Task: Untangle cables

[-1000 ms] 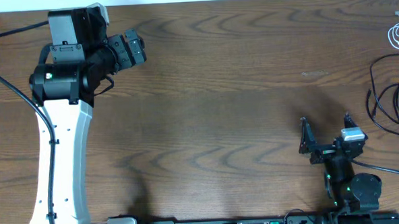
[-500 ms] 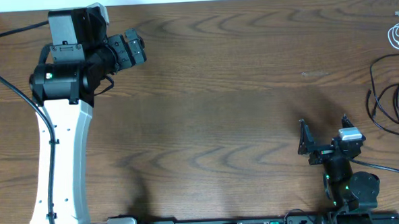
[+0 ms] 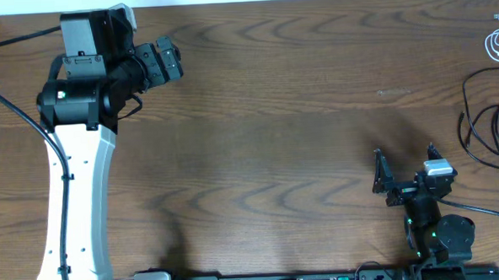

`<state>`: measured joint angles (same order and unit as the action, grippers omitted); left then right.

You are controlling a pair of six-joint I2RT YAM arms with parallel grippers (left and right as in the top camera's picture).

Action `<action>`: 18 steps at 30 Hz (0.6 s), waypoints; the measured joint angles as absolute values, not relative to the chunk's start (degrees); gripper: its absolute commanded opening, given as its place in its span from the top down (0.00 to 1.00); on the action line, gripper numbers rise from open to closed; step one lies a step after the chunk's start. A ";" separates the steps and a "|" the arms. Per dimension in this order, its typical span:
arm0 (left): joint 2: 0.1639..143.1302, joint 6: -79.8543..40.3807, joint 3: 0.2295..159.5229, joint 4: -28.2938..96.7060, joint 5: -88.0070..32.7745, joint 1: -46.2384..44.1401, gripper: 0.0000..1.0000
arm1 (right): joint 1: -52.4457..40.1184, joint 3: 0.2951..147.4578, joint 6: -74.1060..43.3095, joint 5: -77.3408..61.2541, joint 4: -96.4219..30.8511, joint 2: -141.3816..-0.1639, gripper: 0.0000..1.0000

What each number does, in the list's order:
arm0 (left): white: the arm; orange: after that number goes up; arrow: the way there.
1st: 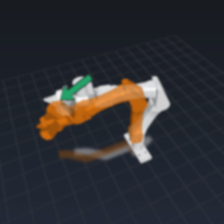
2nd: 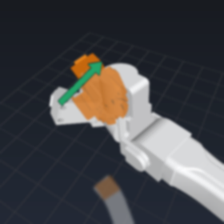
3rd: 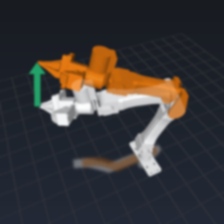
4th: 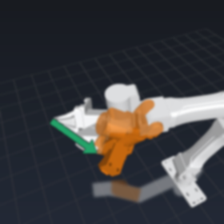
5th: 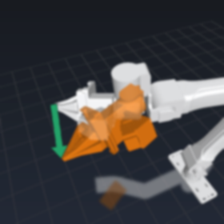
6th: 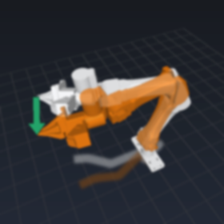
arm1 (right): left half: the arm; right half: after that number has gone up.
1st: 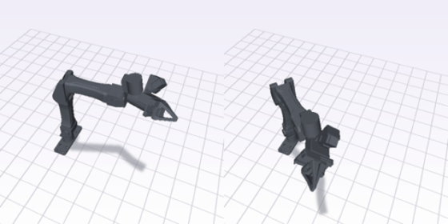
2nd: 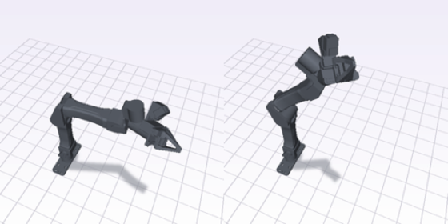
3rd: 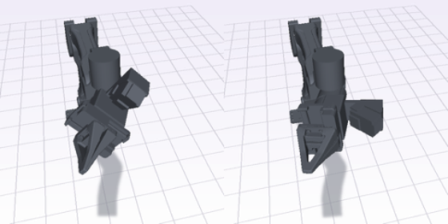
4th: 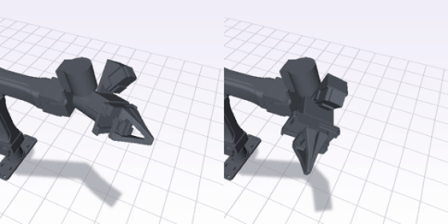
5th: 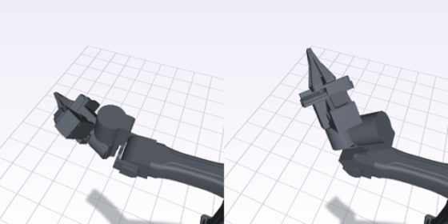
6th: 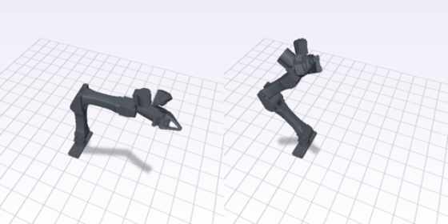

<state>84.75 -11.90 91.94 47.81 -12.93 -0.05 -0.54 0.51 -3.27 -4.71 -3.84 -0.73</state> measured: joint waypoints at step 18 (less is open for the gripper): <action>50.00 -8.38 58.22 35.11 -5.63 -0.05 0.00 | -0.54 0.51 -3.29 -4.71 -3.81 -0.64 0.01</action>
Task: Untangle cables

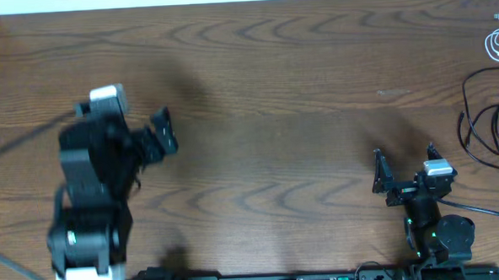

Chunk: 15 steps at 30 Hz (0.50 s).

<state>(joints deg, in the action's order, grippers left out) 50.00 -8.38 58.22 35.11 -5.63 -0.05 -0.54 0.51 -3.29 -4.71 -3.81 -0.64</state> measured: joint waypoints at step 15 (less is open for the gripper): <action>16.71 -5.48 15.40 -3.29 -4.14 -0.05 0.00 | -0.54 0.51 -3.29 -4.71 -3.81 -0.62 0.01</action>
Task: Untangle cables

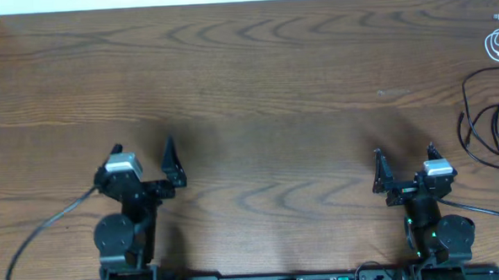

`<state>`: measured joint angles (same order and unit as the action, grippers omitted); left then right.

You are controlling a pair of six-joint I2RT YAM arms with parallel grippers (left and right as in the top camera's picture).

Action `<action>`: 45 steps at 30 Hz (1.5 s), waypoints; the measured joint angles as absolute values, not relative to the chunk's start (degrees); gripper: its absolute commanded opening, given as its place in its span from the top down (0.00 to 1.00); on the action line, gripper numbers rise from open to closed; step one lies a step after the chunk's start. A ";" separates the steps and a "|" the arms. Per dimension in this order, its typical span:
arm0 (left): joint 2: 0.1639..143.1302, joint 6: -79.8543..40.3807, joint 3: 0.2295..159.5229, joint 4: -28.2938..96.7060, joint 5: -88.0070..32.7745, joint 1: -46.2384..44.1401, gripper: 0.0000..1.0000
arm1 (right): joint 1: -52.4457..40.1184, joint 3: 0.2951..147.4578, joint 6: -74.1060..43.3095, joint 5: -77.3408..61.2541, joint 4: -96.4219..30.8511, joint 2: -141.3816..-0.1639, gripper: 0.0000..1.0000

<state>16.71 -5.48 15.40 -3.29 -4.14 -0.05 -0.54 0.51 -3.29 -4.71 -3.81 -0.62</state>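
The overhead view shows a tangle of black cables (465, 136) lying at the table's right edge, partly cut off by the frame. A coiled white cable (492, 45) lies just beyond it, toward the far right corner. My right gripper (404, 162) stands open near the front edge, to the left of the black cables and apart from them. Low at the front left, my left gripper (143, 155) is also open, far from any cable. Neither gripper holds anything.
The brown wooden table (256, 89) fills the view. A thin black lead (42, 229) curves from the left arm's base toward the front left corner. A pale strip runs along the far edge.
My left arm has drawn back from mid-table on the left to a folded pose at the front edge, its gripper open. The right arm and the cables have not moved.
At first my left arm reached out to the far left corner of the table. Then it was blurred at mid-depth on the left, and now it is folded by its base at the front. The right arm and the cables stayed where they were throughout.
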 measured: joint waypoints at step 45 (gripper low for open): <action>1.52 -2.72 0.89 1.37 -3.49 -0.03 0.00 | -0.54 0.47 -3.31 -4.71 -3.79 -0.62 0.01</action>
